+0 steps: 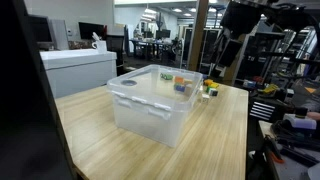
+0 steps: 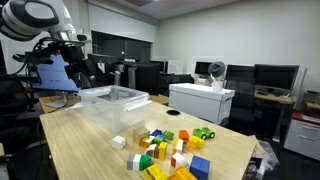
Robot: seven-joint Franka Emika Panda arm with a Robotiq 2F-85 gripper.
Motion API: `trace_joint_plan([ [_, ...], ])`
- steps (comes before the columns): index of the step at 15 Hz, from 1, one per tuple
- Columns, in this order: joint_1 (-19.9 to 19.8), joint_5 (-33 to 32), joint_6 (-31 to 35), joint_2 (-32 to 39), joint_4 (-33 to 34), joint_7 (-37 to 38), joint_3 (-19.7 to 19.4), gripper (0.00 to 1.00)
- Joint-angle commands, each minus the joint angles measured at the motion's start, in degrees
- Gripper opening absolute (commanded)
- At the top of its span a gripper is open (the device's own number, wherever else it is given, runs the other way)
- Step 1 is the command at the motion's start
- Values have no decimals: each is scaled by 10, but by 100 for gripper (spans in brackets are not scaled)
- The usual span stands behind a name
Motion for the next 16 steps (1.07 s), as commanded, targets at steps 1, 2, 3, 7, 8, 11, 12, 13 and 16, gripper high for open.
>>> trace_joint_plan([
  [1, 5, -4, -2, 1, 1, 3, -5, 100],
  [2, 5, -4, -2, 1, 1, 3, -5, 100],
  [3, 5, -4, -2, 2, 1, 3, -5, 100],
  [7, 5, -4, -2, 2, 1, 3, -5, 100],
  [8, 5, -4, -2, 2, 1, 3, -5, 100],
  [11, 5, -4, -2, 2, 1, 3, -5, 100],
  [12, -1, -9, 7, 4, 3, 8, -4, 100],
  [13, -11, -19, 16, 4, 6, 14, -2, 100],
  [16, -80, -71, 54, 5, 21, 53, -9, 100],
])
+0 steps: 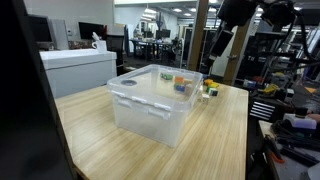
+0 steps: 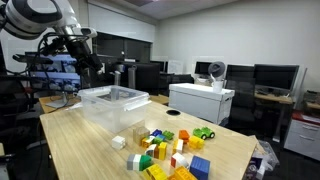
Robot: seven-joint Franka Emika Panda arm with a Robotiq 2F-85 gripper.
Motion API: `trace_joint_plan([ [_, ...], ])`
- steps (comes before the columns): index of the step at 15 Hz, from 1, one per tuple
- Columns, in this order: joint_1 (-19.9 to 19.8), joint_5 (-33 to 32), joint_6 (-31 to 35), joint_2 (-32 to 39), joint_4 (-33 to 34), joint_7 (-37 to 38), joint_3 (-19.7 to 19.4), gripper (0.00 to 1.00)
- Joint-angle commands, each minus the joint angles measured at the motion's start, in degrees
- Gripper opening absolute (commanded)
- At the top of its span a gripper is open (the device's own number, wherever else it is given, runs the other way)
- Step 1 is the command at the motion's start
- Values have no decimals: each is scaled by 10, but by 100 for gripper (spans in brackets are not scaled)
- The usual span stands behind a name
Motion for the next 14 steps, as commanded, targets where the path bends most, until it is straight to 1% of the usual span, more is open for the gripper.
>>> trace_joint_plan([
  [1, -90, -78, 48, 2, 5, 46, -10, 100],
  [3, -151, -135, 69, 8, 5, 79, -9, 100],
  [6, -252, -242, 109, 29, -7, 151, -2, 100],
  [8, -294, -323, 127, 53, -13, 208, -4, 100],
  [9, -311, -371, 131, 83, -9, 251, -2, 100],
  [10, -315, -435, 126, 127, -3, 318, -8, 100],
  [11, -294, -415, 108, 140, 9, 325, -19, 100],
  [12, -275, -391, 89, 173, 25, 357, -32, 100],
  [14, -249, -374, 81, 210, 45, 388, -57, 100],
])
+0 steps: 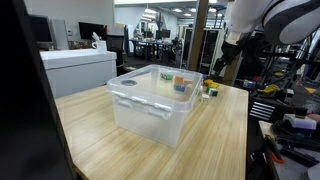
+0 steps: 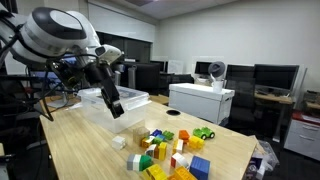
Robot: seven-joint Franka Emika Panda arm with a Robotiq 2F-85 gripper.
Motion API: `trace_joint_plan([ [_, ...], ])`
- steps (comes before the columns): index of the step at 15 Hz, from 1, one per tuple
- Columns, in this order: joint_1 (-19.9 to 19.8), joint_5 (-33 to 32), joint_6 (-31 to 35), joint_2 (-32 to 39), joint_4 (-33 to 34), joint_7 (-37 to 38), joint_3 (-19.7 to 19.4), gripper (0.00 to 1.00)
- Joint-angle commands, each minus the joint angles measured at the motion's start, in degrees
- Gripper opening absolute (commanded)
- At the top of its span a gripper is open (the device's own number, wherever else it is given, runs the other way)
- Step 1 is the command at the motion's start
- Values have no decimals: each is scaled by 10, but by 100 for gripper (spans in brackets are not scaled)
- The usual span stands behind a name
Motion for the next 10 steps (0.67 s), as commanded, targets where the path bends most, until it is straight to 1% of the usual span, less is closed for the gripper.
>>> trace_joint_plan([
  [1, 52, 33, -9, 68, 44, 42, -47, 100],
  [2, 83, 79, -5, 104, 68, 41, -74, 100],
  [3, 89, 90, 12, 130, 80, 50, -91, 100],
  [4, 104, 134, 30, 157, 93, 29, -115, 100],
  [6, 120, 208, 55, 168, 95, -8, -129, 100],
  [7, 118, 170, 36, 152, 89, 16, -129, 100],
  [10, 123, 175, 37, 158, 92, 13, -134, 100],
])
